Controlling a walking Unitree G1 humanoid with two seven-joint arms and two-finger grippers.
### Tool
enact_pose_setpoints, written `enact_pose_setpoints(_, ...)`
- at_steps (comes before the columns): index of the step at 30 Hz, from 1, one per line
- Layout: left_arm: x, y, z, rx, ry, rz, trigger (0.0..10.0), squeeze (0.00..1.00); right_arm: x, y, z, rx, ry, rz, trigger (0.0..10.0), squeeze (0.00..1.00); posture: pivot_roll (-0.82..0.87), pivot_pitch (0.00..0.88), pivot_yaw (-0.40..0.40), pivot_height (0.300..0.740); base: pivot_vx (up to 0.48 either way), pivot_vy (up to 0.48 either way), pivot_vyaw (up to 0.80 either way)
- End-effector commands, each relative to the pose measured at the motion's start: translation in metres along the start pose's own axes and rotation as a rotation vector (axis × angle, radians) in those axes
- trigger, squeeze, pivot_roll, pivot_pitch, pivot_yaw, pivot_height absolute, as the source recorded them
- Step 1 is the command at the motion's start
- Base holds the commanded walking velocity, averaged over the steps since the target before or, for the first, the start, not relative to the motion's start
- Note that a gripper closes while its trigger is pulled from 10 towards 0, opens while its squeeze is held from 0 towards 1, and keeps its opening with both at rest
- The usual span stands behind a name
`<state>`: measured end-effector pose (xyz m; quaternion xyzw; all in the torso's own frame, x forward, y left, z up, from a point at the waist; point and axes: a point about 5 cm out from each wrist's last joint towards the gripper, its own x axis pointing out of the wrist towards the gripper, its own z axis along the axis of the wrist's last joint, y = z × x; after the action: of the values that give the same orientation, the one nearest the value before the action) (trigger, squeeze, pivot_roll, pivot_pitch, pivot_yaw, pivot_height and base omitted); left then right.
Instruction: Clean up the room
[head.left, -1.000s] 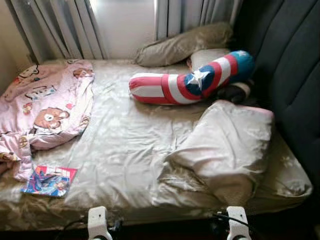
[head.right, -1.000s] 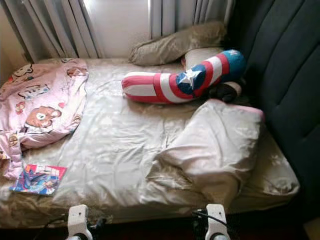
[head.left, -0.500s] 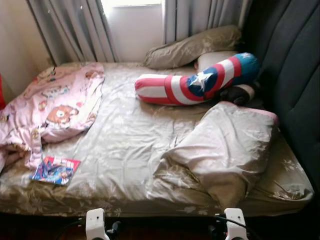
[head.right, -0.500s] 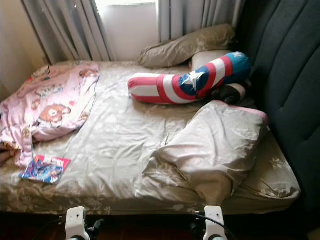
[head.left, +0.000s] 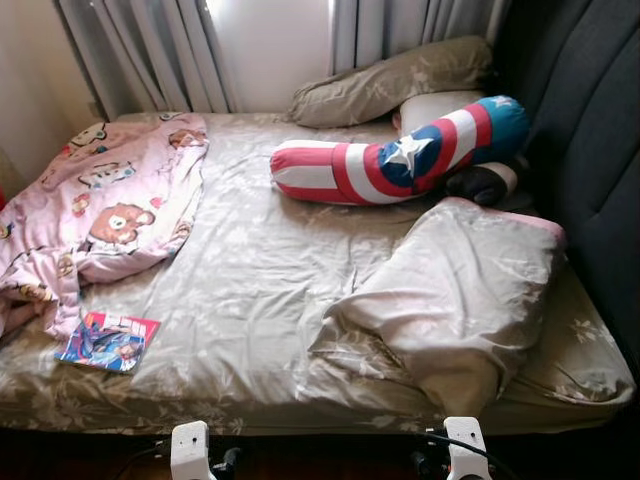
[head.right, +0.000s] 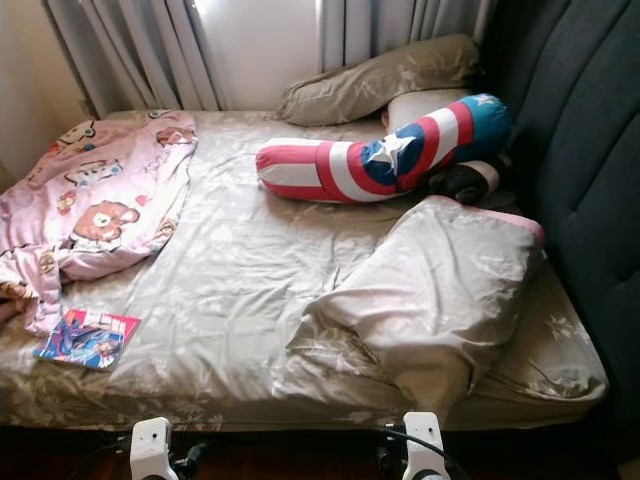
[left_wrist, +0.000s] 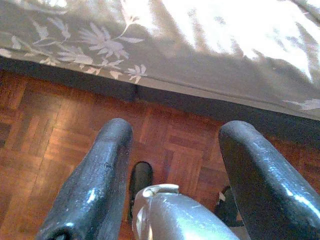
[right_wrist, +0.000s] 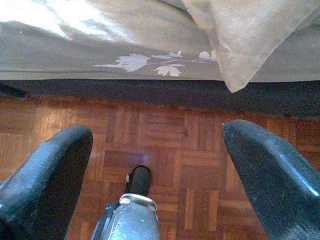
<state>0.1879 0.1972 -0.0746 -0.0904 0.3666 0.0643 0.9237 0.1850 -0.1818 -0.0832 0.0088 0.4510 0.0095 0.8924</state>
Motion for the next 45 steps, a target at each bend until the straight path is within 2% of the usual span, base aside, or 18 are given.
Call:
enact_pose_setpoints(1, -0.0019, 0.002, -0.0051, -0.003, 0.015, 0.003, 10.0, 0.0, -0.0003, 0.0002, -0.0017, -0.007, 0.003, -0.003, 10.0, 0.0, 0.08, 0.0, 0.003, 0.74, 0.3, 0.0, 0.0)
enact_pose_setpoints(20, -0.0039, 0.0024, -0.0109, 0.012, 0.034, -0.006, 10.0, 0.0, -0.0012, -0.0002, -0.0055, -0.005, 0.008, -0.007, 10.0, 0.0, 0.07, 0.0, 0.01, 0.74, 0.332, 0.0, 0.0)
enact_pose_setpoints(38, -0.0046, 0.0066, -0.0112, 0.034, 0.042, -0.001, 10.0, 0.0, -0.0011, 0.0014, -0.0051, 0.004, -0.003, -0.006, 10.0, 0.0, 0.07, 0.0, 0.018, 0.74, 0.0, 0.0, 0.0)
enact_pose_setpoints(45, -0.0031, 0.0067, -0.0069, 0.039, 0.033, 0.0, 10.0, 0.0, -0.0004, 0.0015, -0.0016, 0.007, -0.013, -0.009, 10.0, 0.0, 0.07, 0.0, 0.011, 0.74, 0.0, -0.378, 0.0)
